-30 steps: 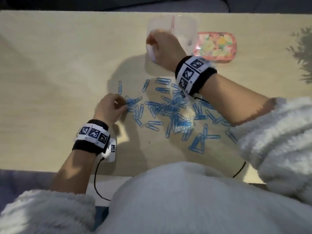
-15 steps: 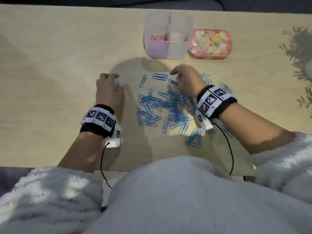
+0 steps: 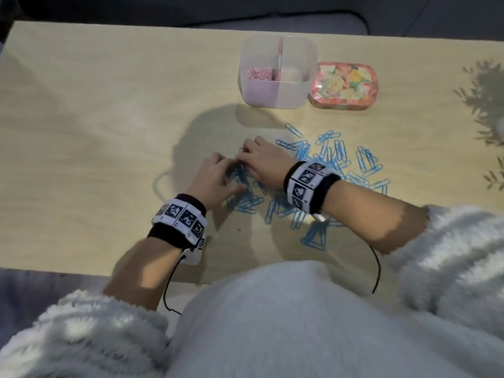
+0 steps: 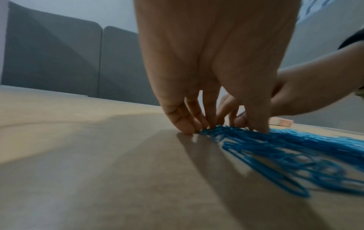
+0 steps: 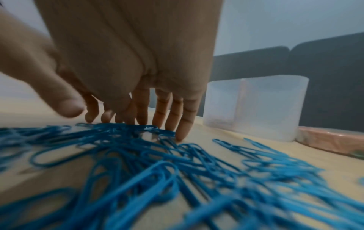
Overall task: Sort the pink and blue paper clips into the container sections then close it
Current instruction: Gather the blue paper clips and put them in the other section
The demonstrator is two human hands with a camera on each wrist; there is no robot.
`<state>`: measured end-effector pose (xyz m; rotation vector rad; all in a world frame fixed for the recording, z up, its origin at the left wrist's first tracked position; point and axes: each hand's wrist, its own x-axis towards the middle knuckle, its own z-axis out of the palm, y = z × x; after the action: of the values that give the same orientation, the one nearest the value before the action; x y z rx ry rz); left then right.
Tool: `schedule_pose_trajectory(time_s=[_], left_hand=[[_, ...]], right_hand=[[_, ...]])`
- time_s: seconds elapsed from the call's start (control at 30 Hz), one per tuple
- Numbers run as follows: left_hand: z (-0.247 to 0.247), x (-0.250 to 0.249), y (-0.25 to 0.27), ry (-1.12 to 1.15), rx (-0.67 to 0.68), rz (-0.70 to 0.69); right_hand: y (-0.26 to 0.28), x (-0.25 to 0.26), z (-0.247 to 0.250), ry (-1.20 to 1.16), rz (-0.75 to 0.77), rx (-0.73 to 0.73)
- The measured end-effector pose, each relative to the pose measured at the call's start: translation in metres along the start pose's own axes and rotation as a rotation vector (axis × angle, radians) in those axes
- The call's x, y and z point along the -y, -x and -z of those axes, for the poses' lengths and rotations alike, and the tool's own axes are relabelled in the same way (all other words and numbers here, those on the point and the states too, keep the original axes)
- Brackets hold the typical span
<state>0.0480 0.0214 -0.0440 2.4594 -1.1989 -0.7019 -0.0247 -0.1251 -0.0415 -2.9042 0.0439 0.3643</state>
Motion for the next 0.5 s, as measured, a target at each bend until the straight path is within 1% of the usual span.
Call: schedule_pose_trajectory(time_s=[0.07,0.13,0.17,0.2,0.27,0.33,0.4,0.5], left_hand=[[0.002,0.001,0.005,0.039,0.054,-0.035],[0.006,0.005,0.009,0.081,0.078,-0.025],[0.008,0.006,0.01,0.075,0.088,-0.02],[0.01,0.007,0.01,0.051,0.103,-0.016],[0.009,0.004,0.009,-0.016,0.123,-0.031],[0.007,-0.003,0.005,-0.035,0.109,-0.064],[0.006,-0.01,0.001,-0.02,0.088,-0.062],[0.003,-0.016,-0.003,-0.037,0.048,-0.06]], right_hand=[[0.017,-0.01,0.003,-0.103,-0.013,0.014],[0.03,-0.02,0.007,-0.248,-0.081,-0.024],[0.033,-0.024,0.008,-0.271,-0.106,-0.016],[0.034,-0.025,0.008,-0.252,-0.116,0.018],[0.032,-0.021,0.006,-0.125,-0.091,0.095],[0.029,-0.013,0.002,-0.041,-0.062,0.104],[0.029,-0.008,-0.002,-0.079,-0.041,0.059],[0.035,-0.005,-0.005,-0.154,-0.078,0.03]])
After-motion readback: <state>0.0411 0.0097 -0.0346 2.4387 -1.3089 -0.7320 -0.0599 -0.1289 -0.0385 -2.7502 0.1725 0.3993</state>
